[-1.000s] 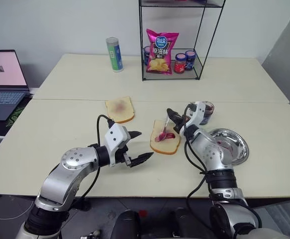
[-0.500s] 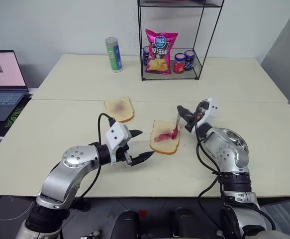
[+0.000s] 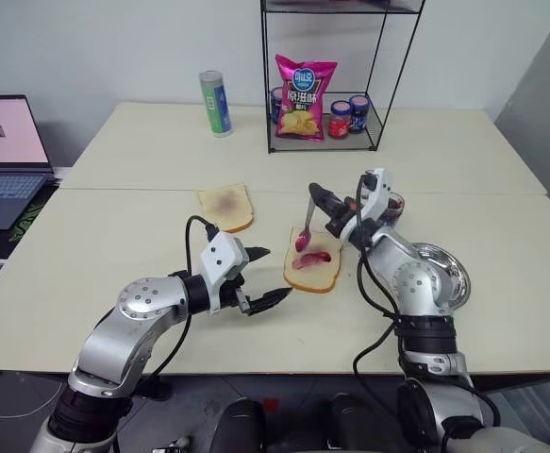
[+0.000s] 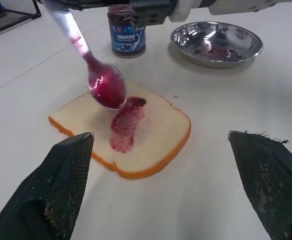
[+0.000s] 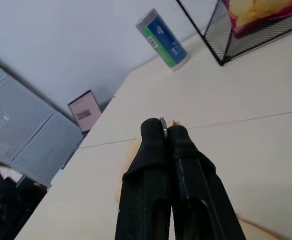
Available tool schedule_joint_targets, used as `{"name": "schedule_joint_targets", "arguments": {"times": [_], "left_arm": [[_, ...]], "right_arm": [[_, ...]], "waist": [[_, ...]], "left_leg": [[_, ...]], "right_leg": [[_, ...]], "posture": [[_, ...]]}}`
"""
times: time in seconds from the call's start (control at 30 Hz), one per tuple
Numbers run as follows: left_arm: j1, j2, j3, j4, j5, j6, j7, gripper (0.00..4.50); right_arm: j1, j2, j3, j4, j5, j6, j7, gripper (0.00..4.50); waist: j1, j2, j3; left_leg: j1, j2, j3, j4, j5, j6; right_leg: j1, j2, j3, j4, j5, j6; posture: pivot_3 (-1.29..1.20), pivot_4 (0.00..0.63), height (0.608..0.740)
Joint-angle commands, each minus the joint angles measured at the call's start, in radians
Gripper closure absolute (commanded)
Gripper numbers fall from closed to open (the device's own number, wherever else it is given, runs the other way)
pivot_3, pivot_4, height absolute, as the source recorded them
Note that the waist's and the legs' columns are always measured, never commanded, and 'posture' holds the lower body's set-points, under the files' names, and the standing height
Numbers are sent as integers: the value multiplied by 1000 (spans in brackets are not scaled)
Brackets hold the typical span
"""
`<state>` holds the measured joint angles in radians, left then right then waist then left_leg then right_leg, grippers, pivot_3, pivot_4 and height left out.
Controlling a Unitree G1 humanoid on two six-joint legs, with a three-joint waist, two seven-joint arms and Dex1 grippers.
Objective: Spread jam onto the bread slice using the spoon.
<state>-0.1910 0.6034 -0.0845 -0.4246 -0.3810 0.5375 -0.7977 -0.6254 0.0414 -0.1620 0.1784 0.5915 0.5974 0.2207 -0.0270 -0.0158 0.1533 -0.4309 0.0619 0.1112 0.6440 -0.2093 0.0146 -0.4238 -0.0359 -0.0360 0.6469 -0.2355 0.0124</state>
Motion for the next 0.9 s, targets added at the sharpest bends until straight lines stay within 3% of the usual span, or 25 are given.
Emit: {"name": "schedule_joint_targets", "arguments": {"times": [0.03, 0.5, 0.77, 0.9], "left_arm": [[-9, 4, 4, -38, -10, -6, -2, 0], [-19, 2, -5, -27, -8, -15, -11, 0], [-32, 4, -3, -9, -7, -19, -24, 0], [-100, 6, 20, -2, -78, 50, -55, 0]], "right_arm": [[-4, -38, 19, 83, -81, -117, 52, 4454], [77, -127, 9, -42, -97, -121, 84, 4454], [62, -50, -79, -265, 147, 66, -3, 4454], [73, -85, -139, -388, 223, 124, -87, 4454]], "waist": [[0, 0, 0], [0, 0, 0], [-3, 0, 0], [1, 0, 1]], "left_leg": [[0, -1, 0, 0, 0, 0], [-1, 0, 0, 0, 0, 0], [-1, 1, -1, 0, 0, 0], [-1, 1, -1, 0, 0, 0]], "right_leg": [[0, 0, 0, 0, 1, -2], [0, 0, 0, 1, 1, -1], [-1, 0, 0, 1, 1, -2], [0, 0, -1, 1, 1, -2]], "posture": [[0, 150, 740], [0, 150, 740], [0, 150, 740], [0, 150, 740]]}}
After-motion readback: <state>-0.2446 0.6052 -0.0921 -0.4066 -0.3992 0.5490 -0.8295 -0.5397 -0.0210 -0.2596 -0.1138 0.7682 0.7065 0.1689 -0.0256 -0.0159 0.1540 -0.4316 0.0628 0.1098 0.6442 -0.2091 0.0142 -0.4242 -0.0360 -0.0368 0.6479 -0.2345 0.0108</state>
